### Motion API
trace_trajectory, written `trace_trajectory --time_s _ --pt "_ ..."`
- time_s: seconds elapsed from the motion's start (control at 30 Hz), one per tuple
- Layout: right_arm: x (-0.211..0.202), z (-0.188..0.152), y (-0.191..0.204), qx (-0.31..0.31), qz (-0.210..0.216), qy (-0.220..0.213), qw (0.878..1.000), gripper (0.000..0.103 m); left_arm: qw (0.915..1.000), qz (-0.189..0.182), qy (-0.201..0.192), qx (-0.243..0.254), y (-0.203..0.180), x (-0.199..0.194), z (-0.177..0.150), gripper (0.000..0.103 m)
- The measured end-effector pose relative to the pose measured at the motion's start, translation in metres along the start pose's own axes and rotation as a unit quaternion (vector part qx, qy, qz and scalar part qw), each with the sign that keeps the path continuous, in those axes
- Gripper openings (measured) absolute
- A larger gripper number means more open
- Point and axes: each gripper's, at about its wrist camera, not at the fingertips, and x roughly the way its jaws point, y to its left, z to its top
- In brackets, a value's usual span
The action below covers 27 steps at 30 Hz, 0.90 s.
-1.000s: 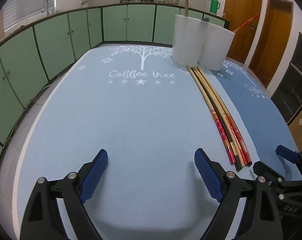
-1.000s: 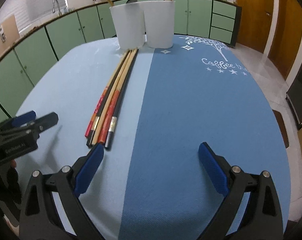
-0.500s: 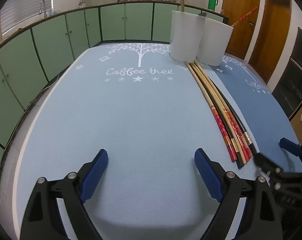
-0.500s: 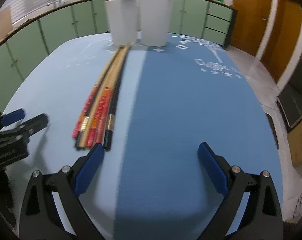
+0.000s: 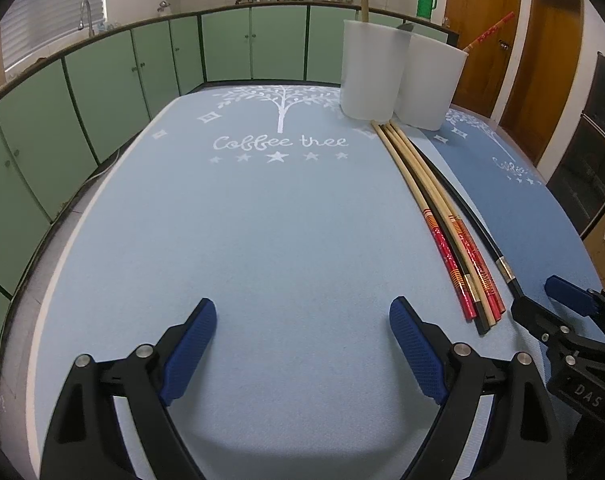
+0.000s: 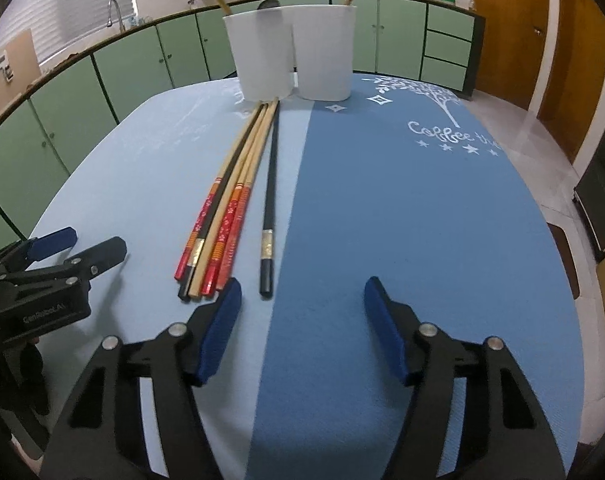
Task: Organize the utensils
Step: 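Grasp the black chopstick with the right tool while the left tool returns to the chopsticks, then grasp a red-patterned chopstick with the left tool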
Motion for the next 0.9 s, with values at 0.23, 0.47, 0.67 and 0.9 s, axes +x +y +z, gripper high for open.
trace_trajectory --time_s 0.23,0.47,0.67,0.9 --pt "0.002 0.002 0.007 -0.020 0.016 0.001 1.000 0.015 0.9999 0.002 0.003 0.013 -0.005 0.000 0.000 0.087" --pt "0.000 0.001 -0.003 0.000 0.029 -0.001 1.000 0.006 0.9992 -0.010 0.011 0.038 -0.023 -0.003 -0.006 0.088" --pt "-0.003 0.000 -0.023 0.017 0.024 -0.004 1.000 0.007 0.9983 -0.023 0.012 0.053 -0.042 -0.005 -0.011 0.089" --pt "-0.003 0.000 -0.041 0.033 0.024 -0.004 0.999 0.007 0.9975 -0.021 0.014 0.067 -0.058 -0.003 -0.011 0.089"
